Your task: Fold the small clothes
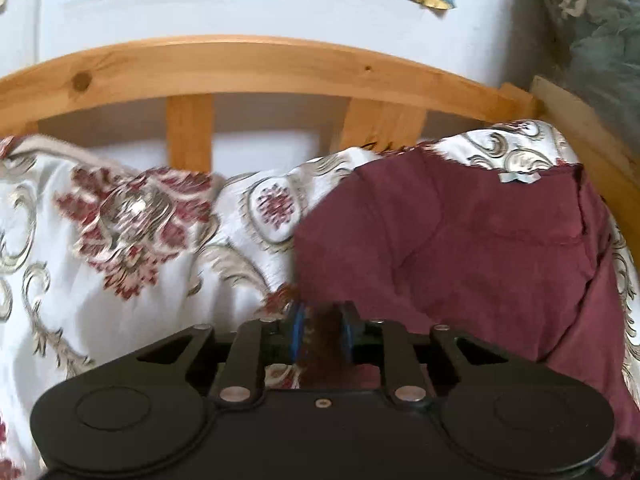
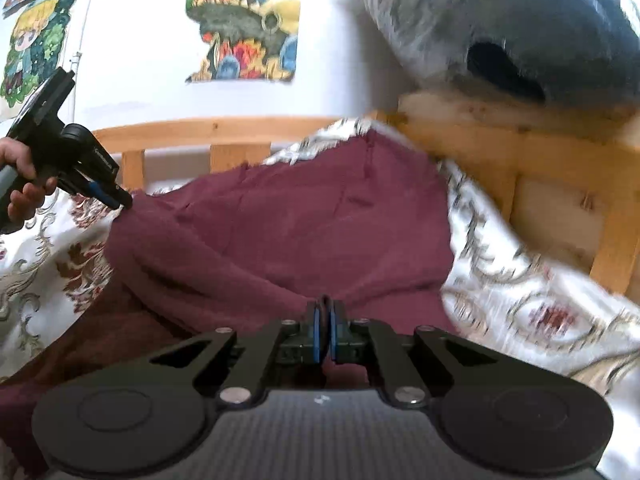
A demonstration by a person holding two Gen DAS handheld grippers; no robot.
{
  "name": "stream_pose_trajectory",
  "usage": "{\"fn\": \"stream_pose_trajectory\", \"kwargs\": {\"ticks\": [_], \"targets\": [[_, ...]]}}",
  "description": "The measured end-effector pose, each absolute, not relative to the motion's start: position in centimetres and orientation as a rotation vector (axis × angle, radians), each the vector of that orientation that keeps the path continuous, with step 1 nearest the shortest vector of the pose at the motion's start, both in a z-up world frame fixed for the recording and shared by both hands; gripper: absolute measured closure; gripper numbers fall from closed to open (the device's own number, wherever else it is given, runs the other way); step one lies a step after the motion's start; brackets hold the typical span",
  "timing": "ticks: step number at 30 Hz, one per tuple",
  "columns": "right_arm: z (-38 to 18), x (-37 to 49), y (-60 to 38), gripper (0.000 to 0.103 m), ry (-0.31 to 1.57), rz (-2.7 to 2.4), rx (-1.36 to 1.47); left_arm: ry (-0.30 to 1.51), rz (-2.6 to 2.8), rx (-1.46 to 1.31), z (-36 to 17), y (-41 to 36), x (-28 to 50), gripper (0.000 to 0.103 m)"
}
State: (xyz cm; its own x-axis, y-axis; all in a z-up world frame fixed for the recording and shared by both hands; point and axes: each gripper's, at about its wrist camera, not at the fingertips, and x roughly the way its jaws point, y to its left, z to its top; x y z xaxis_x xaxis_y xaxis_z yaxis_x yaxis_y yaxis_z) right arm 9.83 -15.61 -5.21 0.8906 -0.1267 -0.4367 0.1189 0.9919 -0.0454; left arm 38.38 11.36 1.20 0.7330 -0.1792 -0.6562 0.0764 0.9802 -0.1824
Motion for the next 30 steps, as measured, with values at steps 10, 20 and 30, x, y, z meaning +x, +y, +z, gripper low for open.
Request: {"fn": "stream_pose_trajectory", "kwargs": {"ticks": [10, 20, 30], "targets": [[-3.6, 9.2, -17.3, 0.037, 0.423, -0.099, 0.055, 0.763, -0.227, -0.163, -1.4, 12.7, 35.5, 0.063], [0.7, 21.6, -15.5, 0.034, 0.448, 0.205, 0.081, 0.808, -0.349, -0.251, -2.8, 14.2, 36.1, 0.077], [-0.6, 38.4, -4.5, 0.041, 0.629, 0.514, -0.067, 0.841, -0.399, -0.357, -3.8, 15.7, 36.9, 0.089]]}}
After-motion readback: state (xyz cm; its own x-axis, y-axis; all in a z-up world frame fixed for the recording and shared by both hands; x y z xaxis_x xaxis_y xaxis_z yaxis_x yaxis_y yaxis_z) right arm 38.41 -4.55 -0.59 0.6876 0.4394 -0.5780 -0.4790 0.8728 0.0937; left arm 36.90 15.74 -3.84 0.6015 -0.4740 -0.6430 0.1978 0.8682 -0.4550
